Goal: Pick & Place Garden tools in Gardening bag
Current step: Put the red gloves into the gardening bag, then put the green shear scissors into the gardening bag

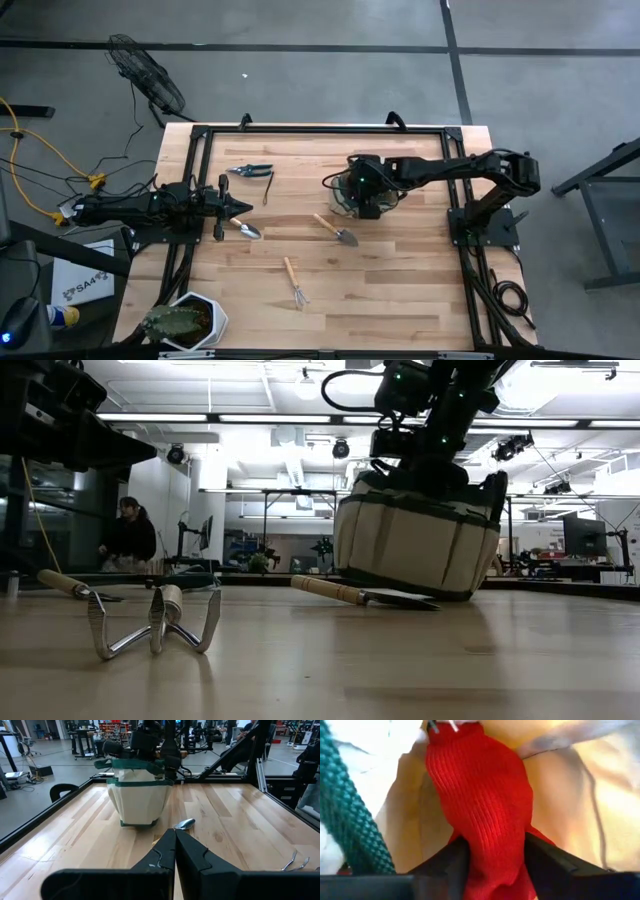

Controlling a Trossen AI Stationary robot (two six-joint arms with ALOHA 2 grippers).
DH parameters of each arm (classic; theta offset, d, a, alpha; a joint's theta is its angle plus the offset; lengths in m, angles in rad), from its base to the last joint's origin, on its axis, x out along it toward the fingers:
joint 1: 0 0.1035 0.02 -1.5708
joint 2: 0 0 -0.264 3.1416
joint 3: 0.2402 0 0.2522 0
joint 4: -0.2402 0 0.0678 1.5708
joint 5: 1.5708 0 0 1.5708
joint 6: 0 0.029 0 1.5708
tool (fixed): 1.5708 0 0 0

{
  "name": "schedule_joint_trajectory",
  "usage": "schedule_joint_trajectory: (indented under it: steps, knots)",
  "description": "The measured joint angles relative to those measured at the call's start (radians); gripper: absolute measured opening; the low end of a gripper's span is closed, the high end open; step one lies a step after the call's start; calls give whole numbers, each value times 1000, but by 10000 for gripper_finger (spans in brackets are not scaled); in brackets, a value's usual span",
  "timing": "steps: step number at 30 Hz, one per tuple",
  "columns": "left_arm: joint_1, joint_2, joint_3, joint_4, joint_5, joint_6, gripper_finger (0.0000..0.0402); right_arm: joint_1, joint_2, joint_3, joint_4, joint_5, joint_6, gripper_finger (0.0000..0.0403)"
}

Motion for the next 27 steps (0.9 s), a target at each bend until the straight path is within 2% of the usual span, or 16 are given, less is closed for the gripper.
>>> schedule_joint_trajectory:
  steps: [7, 27]
  knots:
    - [0, 0, 0, 0, 0, 0, 1, 0, 0, 29, -10, -21, 43, 213]
    - [0, 0, 0, 0, 0, 0, 1, 0, 0, 168, -150, 17, 143, 215]
